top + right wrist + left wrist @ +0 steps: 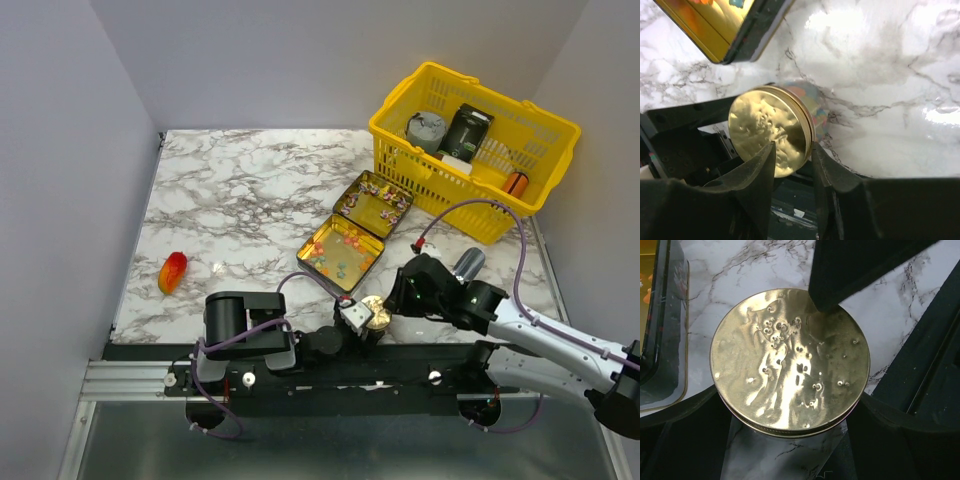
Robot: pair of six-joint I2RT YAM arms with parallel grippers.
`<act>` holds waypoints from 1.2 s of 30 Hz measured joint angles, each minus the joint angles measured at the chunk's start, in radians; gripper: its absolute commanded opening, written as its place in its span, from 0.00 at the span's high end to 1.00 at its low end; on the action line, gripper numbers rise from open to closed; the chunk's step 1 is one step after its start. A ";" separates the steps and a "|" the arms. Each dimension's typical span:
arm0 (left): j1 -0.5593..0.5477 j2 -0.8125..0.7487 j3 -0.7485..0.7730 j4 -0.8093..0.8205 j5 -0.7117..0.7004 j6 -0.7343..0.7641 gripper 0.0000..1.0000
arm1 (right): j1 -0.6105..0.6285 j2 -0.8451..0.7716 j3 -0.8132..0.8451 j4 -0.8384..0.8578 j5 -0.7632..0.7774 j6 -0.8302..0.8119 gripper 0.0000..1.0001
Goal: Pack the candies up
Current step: Screw the bottle lid onto the packing bottle.
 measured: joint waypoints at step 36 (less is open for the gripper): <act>0.019 -0.005 0.029 -0.055 -0.012 -0.027 0.33 | -0.014 -0.232 -0.180 0.087 -0.163 -0.042 0.99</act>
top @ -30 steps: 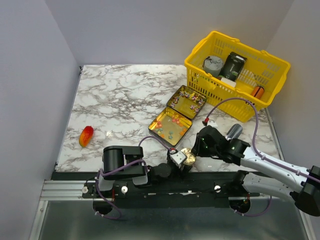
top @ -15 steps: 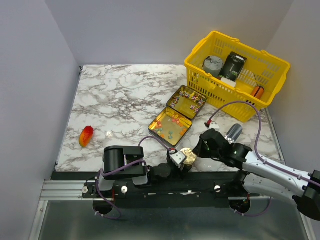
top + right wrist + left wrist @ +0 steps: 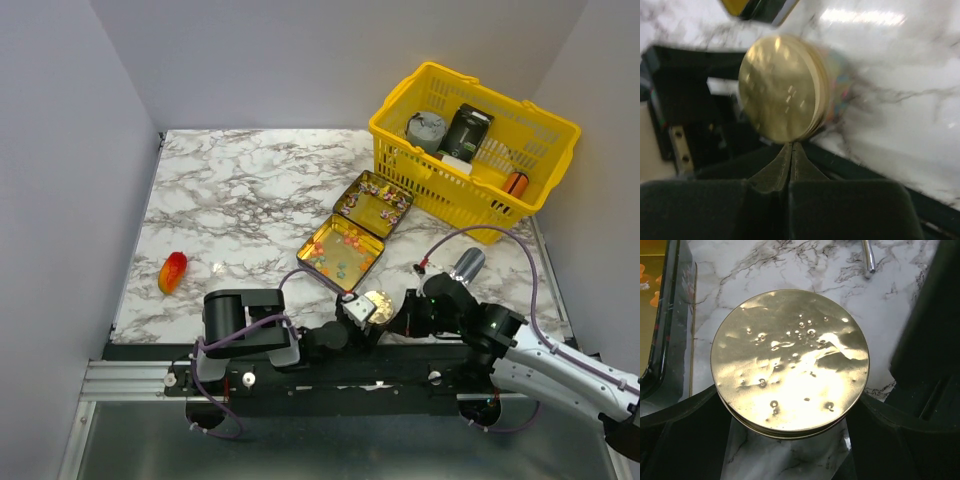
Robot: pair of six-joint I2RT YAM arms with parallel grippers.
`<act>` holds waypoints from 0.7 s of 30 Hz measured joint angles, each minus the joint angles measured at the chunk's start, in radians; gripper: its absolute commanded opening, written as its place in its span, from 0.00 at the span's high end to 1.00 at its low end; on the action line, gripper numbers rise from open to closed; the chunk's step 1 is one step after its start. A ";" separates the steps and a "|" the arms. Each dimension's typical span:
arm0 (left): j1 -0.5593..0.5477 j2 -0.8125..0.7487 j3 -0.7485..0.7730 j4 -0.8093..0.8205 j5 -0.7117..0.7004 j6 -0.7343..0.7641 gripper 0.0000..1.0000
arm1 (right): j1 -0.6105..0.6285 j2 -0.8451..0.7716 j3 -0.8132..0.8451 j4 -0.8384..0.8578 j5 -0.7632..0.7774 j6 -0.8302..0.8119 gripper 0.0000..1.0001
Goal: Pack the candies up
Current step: Screw the bottle lid onto the packing bottle.
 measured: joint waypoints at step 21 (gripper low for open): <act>0.026 0.000 -0.052 0.082 0.084 0.003 0.32 | 0.018 0.213 0.174 -0.067 0.185 0.010 0.62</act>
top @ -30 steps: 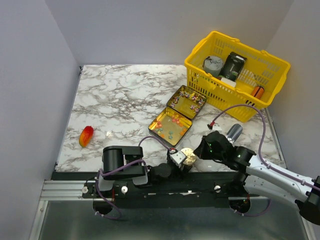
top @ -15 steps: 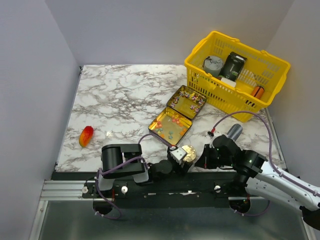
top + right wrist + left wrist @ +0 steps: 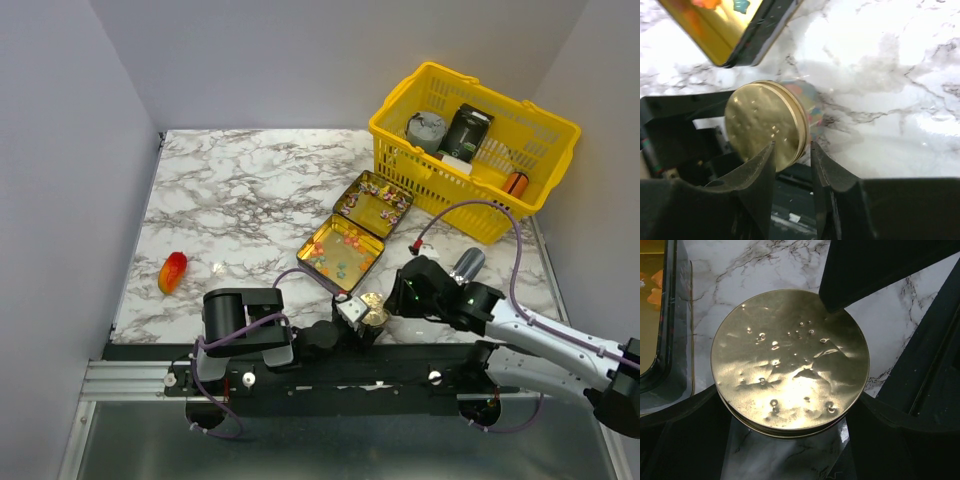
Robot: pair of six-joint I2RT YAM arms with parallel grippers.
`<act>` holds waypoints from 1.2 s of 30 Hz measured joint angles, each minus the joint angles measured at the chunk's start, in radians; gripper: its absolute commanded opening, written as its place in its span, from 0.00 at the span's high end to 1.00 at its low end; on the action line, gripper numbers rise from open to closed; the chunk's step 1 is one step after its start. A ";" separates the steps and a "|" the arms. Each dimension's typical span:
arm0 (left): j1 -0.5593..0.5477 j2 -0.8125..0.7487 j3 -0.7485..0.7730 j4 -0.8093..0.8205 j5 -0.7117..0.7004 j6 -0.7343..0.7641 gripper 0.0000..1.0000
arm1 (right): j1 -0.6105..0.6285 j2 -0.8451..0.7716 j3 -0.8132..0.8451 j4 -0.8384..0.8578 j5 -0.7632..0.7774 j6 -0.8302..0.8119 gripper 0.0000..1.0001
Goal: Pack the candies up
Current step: Screw the bottle lid onto the packing bottle.
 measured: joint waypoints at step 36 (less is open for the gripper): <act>0.027 -0.016 0.043 -0.092 -0.045 -0.045 0.33 | 0.000 -0.341 -0.147 -0.053 -0.196 0.045 0.70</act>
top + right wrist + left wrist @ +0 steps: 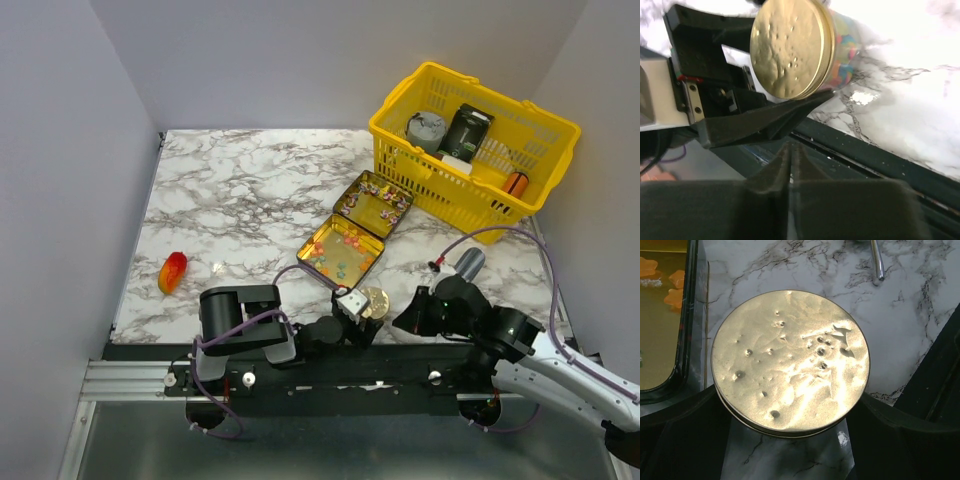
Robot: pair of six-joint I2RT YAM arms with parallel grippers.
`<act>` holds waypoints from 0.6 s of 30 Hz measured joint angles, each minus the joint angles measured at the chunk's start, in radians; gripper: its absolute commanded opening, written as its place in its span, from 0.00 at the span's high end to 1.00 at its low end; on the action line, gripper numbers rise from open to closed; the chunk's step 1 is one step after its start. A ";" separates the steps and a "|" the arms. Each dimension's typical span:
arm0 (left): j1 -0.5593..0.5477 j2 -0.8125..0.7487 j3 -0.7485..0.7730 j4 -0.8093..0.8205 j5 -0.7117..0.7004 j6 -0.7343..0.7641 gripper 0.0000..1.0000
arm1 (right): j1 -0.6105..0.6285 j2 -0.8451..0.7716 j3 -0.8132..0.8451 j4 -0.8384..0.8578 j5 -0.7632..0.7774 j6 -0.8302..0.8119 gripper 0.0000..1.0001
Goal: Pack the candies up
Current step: Screw the bottle lid onto the packing bottle.
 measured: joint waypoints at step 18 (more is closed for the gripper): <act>0.005 0.008 -0.034 0.062 0.040 0.013 0.33 | 0.000 0.273 0.070 0.154 0.339 -0.055 0.52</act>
